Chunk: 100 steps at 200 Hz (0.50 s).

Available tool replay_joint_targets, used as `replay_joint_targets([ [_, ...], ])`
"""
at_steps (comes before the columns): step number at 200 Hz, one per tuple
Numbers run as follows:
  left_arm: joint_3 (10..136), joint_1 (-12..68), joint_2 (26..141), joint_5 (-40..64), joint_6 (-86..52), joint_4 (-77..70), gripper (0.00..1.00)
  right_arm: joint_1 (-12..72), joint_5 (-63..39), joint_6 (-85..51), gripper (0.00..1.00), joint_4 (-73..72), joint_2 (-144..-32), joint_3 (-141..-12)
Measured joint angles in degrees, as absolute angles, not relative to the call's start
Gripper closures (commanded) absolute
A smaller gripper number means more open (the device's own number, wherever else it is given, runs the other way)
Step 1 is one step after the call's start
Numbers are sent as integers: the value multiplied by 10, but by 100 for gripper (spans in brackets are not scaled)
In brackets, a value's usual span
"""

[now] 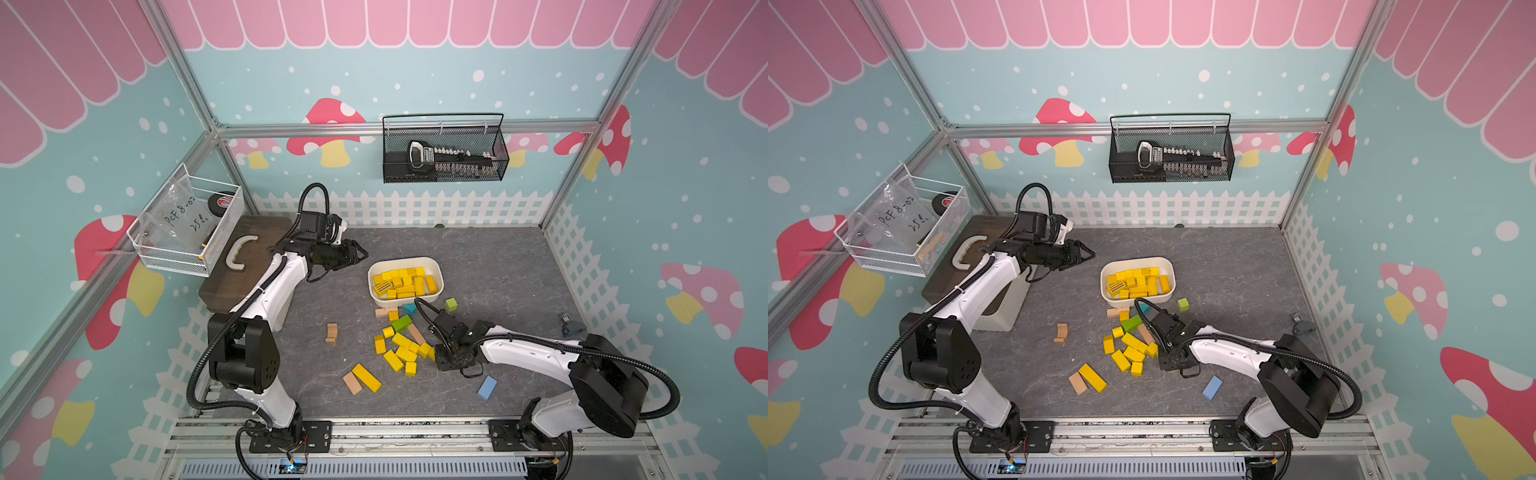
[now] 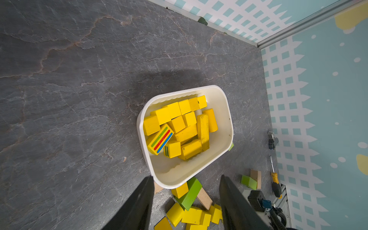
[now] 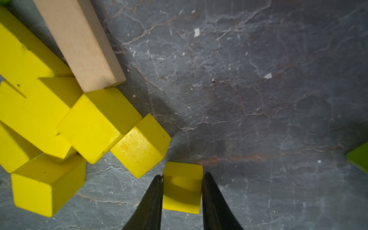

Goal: Pick out the yellow building blocks
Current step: Pick up the building block from the center of the board.

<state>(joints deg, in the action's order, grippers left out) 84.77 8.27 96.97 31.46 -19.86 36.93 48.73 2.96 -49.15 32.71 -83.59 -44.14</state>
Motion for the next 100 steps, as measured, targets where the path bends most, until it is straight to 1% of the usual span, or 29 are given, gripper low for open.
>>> replay_joint_targets([
  [63,848,83,970,320,-203,369,43,487,32,-492,77,322,-820,-438],
  [100,848,83,970,323,-204,366,43,487,35,-492,76,323,-784,-432],
])
